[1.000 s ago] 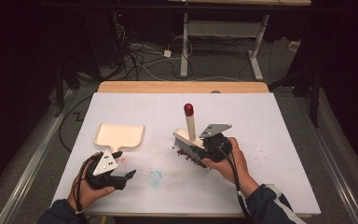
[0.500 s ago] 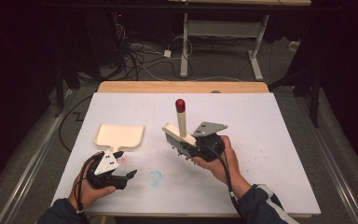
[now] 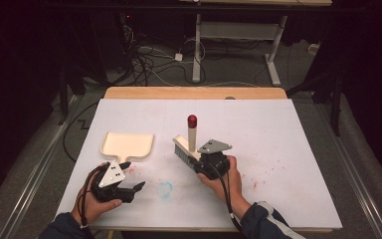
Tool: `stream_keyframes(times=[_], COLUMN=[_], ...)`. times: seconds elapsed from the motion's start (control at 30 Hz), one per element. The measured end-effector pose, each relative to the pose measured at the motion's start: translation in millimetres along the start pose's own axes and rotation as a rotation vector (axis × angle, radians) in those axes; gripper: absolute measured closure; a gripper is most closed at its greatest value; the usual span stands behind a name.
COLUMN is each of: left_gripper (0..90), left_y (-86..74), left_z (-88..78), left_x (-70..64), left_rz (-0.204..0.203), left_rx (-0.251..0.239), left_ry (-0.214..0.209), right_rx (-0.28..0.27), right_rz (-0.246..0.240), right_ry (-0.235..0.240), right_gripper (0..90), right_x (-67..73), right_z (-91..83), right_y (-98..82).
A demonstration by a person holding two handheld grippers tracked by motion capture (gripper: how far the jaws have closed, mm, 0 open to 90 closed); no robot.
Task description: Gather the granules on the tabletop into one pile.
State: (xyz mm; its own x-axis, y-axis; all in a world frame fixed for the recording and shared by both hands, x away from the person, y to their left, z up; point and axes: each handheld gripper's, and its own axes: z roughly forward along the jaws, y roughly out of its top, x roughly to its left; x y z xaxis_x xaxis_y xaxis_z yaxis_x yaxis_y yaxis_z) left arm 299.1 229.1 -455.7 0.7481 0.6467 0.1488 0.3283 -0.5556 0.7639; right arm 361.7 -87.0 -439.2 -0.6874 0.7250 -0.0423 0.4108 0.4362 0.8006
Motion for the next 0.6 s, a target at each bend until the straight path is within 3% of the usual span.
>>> stream_keyframes(times=[0.33,0.6], left_gripper=[19.9,19.9], left_y=[2.4,2.8], left_z=[1.9,2.8], left_x=[-1.9,-1.6], left_rz=[0.011,0.016], left_rx=[0.006,0.006], left_ry=[-0.007,-0.013], right_rx=[0.037,-0.002], right_rz=[0.012,0.002], right_ry=[-0.032,-0.01], right_gripper=[67.9,67.9], right_x=[-16.7,-15.8], right_z=[-38.1,-52.3], right_y=[-19.6,-16.4])
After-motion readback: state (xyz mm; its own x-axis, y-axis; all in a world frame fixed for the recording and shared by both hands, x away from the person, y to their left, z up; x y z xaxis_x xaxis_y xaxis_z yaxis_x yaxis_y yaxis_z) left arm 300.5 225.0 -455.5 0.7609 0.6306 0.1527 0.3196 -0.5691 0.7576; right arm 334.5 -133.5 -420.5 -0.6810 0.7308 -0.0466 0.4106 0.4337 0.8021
